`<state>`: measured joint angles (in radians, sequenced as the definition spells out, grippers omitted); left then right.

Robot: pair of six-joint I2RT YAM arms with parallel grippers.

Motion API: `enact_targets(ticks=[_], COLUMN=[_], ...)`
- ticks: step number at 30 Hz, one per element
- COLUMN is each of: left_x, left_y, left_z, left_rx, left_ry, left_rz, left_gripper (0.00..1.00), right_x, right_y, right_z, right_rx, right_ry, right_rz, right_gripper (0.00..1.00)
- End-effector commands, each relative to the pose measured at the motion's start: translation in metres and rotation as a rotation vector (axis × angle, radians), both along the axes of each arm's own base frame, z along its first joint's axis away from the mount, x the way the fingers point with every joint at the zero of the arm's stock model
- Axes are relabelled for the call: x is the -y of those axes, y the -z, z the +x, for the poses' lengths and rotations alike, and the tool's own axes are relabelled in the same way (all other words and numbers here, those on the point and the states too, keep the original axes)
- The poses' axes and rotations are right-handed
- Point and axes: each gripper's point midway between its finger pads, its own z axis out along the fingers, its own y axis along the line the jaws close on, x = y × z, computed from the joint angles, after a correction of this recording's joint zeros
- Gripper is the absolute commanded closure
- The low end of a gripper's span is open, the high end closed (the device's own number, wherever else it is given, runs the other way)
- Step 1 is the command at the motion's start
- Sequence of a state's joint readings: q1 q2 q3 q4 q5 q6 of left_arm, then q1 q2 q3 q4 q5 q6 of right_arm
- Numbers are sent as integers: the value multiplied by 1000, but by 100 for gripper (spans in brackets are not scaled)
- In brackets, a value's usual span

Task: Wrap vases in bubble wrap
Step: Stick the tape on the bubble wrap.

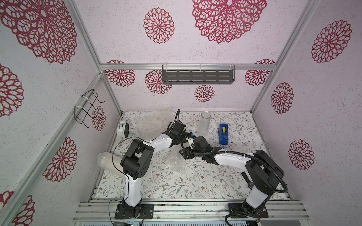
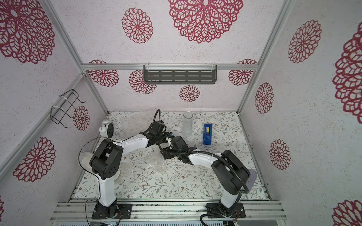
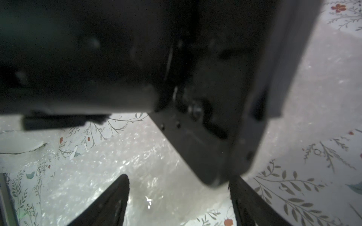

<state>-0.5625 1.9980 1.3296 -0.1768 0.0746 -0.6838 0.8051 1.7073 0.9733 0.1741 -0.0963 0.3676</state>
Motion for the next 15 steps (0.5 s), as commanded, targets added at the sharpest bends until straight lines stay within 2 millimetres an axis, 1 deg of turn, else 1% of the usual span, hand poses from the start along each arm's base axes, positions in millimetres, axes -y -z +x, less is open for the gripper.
enact_targets(ticks=[1, 4, 8, 10, 12, 15], left_x=[-8, -9, -10, -10, -10, -9], left_y=[72, 72, 73, 73, 72, 72], left_z=[-64, -65, -66, -66, -66, -65], left_rx=[-266, -266, -269, -267, -267, -265], left_ry=[68, 67, 67, 67, 67, 68], left_rz=[121, 122, 124, 124, 122, 122], left_gripper=[65, 65, 65, 65, 65, 65], right_x=[-7, -3, 18, 24, 24, 10], right_y=[-18, -25, -29, -28, -27, -24], right_z=[1, -4, 0, 0, -2, -9], right_rx=[29, 38, 57, 63, 65, 41], right_ry=[13, 22, 94, 111, 104, 49], right_rz=[20, 22, -10, -23, -12, 19], right_gripper=[16, 16, 14, 15, 21, 26])
